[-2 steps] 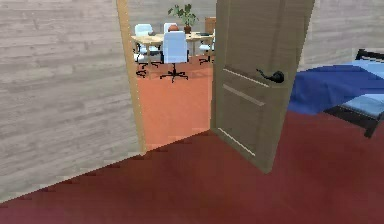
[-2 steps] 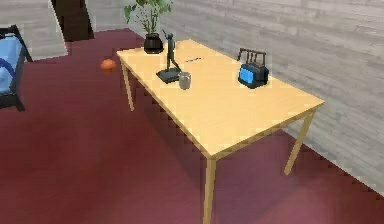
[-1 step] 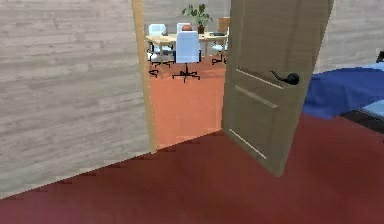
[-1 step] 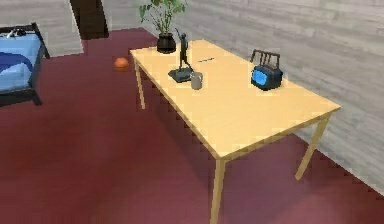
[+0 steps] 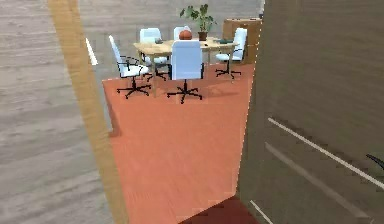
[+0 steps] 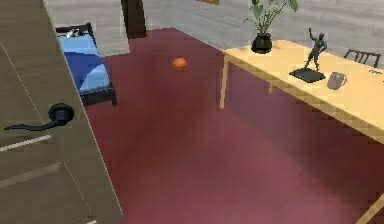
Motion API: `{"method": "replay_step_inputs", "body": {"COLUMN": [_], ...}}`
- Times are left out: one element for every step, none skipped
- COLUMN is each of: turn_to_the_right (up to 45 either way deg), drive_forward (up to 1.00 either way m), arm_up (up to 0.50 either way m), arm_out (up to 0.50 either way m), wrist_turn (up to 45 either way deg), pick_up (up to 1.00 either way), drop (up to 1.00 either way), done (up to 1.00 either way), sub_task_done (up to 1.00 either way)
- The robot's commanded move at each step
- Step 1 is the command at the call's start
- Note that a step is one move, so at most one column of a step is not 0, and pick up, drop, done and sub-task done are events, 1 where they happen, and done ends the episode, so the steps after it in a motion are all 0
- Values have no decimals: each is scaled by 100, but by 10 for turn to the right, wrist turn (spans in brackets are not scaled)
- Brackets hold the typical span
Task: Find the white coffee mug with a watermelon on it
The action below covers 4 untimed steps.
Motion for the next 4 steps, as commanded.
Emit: {"method": "replay_step_inputs", "body": {"turn_to_the_right": [0,120,0,-360], "drive_forward": [60,0,40,0], "arm_up": [0,0,0,0], "arm_out": [0,0,0,0], "wrist_turn": [0,0,0,0], "pick_up": [0,0,0,0], "drop": [0,0,0,0], "done": [0,0,0,0], "sub_task_done": [0,0,0,0]}}
